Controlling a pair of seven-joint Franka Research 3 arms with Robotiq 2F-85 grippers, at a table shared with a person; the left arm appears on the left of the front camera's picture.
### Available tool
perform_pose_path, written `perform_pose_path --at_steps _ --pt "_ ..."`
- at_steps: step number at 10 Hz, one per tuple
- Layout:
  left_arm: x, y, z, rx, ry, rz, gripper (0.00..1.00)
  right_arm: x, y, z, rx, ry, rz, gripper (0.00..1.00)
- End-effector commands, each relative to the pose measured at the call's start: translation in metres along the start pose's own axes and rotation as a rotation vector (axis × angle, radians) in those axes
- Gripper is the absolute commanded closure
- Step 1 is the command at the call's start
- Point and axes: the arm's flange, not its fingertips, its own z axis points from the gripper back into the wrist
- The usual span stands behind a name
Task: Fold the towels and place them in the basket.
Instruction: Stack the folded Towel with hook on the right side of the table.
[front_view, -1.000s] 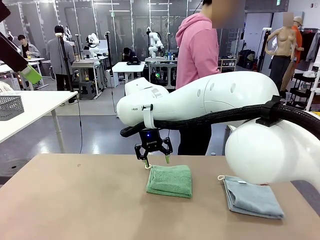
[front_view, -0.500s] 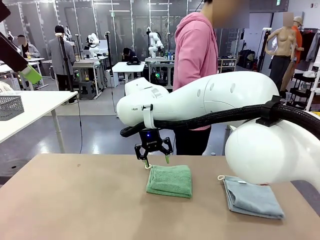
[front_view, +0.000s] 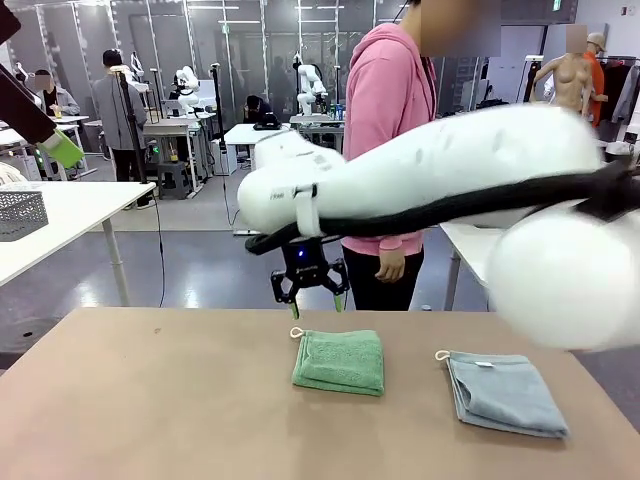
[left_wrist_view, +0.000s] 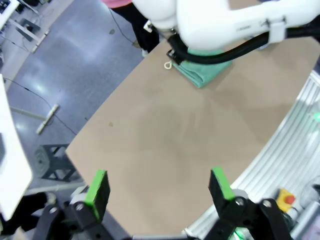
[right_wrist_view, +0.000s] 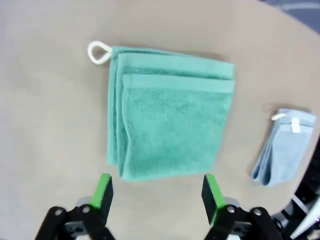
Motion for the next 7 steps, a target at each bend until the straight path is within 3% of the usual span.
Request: perform_pose_path --at_steps 1,4,7 --pt "0.0 0.0 0.0 -0.004 -0.003 0.004 0.0 -0.054 -0.067 -0.005 0.147 -0.04 -0.033 0.11" --pt "0.0 0.0 0.0 -0.004 -0.003 0.004 0.0 -0.06 -0.126 -0.035 0.32 -0.033 -0.157 0.11" --pt "0.0 0.0 0.0 -0.004 -0.003 0.004 0.0 -0.054 -0.173 -0.086 0.58 0.005 -0.275 0.11"
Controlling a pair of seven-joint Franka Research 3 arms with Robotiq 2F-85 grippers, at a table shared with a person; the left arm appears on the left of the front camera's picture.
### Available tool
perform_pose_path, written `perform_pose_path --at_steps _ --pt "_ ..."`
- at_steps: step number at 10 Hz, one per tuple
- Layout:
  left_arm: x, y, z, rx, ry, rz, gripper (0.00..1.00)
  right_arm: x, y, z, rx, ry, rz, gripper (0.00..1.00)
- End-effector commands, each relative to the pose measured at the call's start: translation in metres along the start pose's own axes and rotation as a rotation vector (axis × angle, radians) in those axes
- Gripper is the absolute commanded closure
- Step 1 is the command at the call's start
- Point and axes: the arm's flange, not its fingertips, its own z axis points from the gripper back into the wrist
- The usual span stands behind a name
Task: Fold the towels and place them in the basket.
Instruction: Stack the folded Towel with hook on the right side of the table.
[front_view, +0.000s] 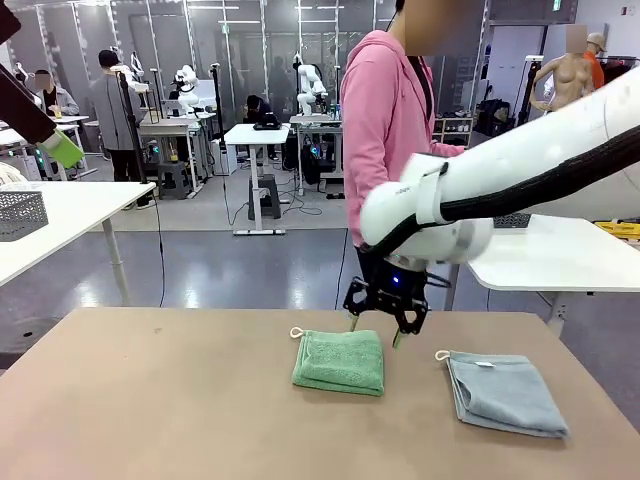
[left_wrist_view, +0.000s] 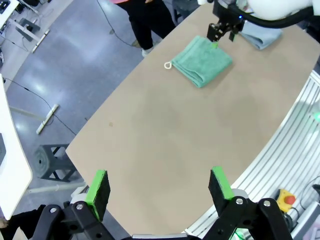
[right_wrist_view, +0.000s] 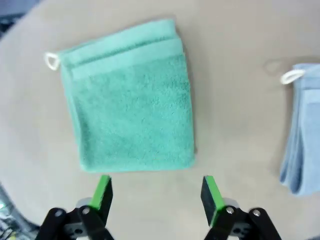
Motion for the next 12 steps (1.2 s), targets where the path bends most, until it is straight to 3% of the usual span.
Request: perform_pose_path --at_steps 1,3,5,7,12 --pt "0.0 -0.001 0.0 -0.003 -0.002 0.003 0.0 -0.001 -0.024 -0.017 0.172 -0.007 -0.016 0.11" --pt "0.0 -0.001 0.0 -0.003 -0.002 0.003 0.0 0.01 -0.047 -0.037 0.253 0.021 -0.058 0.11" --pt "0.0 -0.001 0.0 -0.003 -0.002 0.003 0.0 0.023 -0.051 -0.058 0.246 -0.037 -0.014 0.11" --pt "0.0 -0.001 0.0 -0.003 -0.002 0.003 0.0 0.032 -0.056 -0.074 0.283 -0.031 0.0 0.11" --pt "0.0 -0.001 0.0 -0.003 -0.002 0.003 0.0 0.041 -0.044 -0.093 0.29 -0.025 0.068 0.11"
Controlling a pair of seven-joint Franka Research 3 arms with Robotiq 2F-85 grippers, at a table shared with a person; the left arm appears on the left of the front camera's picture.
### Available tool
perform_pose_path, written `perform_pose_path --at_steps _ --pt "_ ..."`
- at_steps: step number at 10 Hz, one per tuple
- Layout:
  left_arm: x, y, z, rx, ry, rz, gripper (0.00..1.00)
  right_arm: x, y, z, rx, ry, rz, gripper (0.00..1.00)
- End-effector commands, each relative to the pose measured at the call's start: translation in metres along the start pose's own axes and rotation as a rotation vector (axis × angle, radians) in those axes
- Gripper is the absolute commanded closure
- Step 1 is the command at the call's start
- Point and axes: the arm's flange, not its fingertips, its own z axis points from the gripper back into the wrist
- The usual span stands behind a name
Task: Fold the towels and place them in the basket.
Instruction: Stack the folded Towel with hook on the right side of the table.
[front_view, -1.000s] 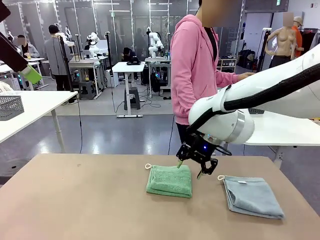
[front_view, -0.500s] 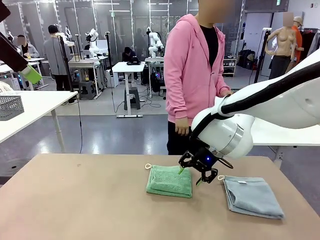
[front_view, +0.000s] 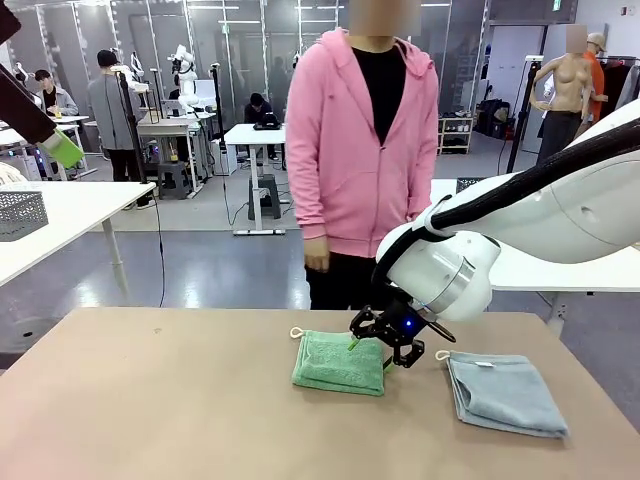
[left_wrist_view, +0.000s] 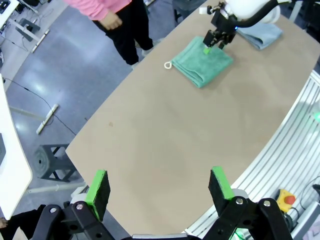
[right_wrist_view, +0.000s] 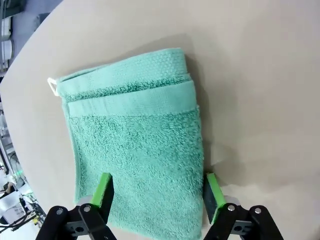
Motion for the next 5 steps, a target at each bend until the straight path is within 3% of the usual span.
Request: perform_pose_path --at_steps 1,2,3,5 --pt "0.0001 -0.0006 0.0004 -0.003 -0.002 0.003 0.0 0.0043 0.0026 -0.0117 0.006 -0.004 0.038 0.11" --pt "0.0001 -0.0006 0.0004 -0.003 -0.002 0.003 0.0 0.0048 0.0044 -0.0132 0.005 -0.008 0.042 0.11" --pt "0.0001 -0.0006 0.0004 -0.003 -0.002 0.003 0.0 0.0044 0.0049 -0.0127 0.004 -0.023 0.045 0.46" --pt "0.0001 -0.0006 0.0004 -0.003 -0.002 0.003 0.0 0.0043 0.008 -0.0129 -0.009 -0.028 0.043 1.0"
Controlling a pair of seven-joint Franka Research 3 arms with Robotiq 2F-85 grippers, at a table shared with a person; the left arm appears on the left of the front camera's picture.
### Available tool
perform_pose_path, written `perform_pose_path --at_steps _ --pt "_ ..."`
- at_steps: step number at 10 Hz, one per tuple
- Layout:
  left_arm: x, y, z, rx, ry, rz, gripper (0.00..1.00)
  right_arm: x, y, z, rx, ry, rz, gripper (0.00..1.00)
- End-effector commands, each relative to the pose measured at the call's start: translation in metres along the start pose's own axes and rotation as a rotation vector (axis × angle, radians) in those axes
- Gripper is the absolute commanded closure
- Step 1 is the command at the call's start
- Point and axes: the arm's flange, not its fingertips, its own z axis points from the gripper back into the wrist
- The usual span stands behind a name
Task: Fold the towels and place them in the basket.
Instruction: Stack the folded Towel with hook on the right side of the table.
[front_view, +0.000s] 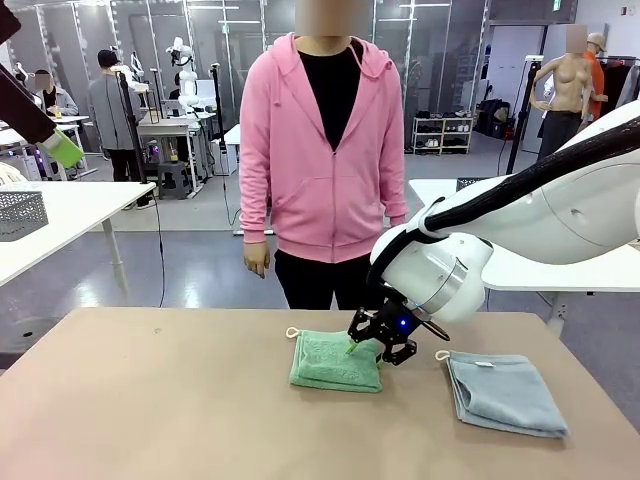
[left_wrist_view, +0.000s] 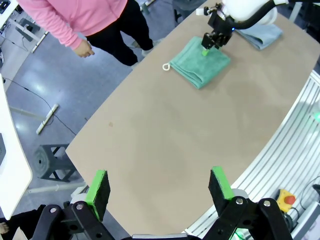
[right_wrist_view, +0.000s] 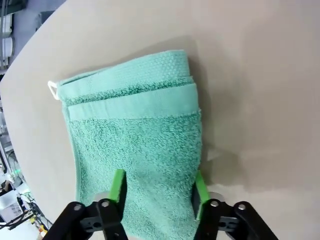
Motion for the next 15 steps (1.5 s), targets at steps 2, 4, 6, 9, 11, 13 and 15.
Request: perform_pose_path --at_steps 2,4,6,9,11,13,15 --pt "0.0 -0.001 0.0 -0.003 -0.003 0.003 0.0 0.0 0.003 -0.006 -0.016 -0.019 0.022 1.0" --pt "0.0 -0.001 0.0 -0.003 -0.003 0.003 0.0 -0.002 0.003 -0.003 -0.019 -0.026 0.021 1.0" --pt "0.0 -0.001 0.0 -0.003 -0.003 0.003 0.0 -0.006 0.002 -0.002 -0.024 -0.028 0.018 1.0" --pt "0.0 -0.001 0.0 -0.003 -0.003 0.003 0.0 -0.001 0.002 -0.002 -0.01 -0.008 0.019 1.0" --pt "0.0 -0.001 0.0 -0.003 -0.003 0.003 0.0 -0.001 0.002 -0.002 -0.01 -0.008 0.019 1.0" --pt "0.0 -0.001 0.0 -0.003 -0.003 0.003 0.0 -0.009 0.017 0.031 -0.05 -0.049 0.127 0.93" --pt "0.0 -0.001 0.0 -0.003 -0.003 0.003 0.0 -0.009 0.035 0.093 -0.06 -0.1 0.24 0.93"
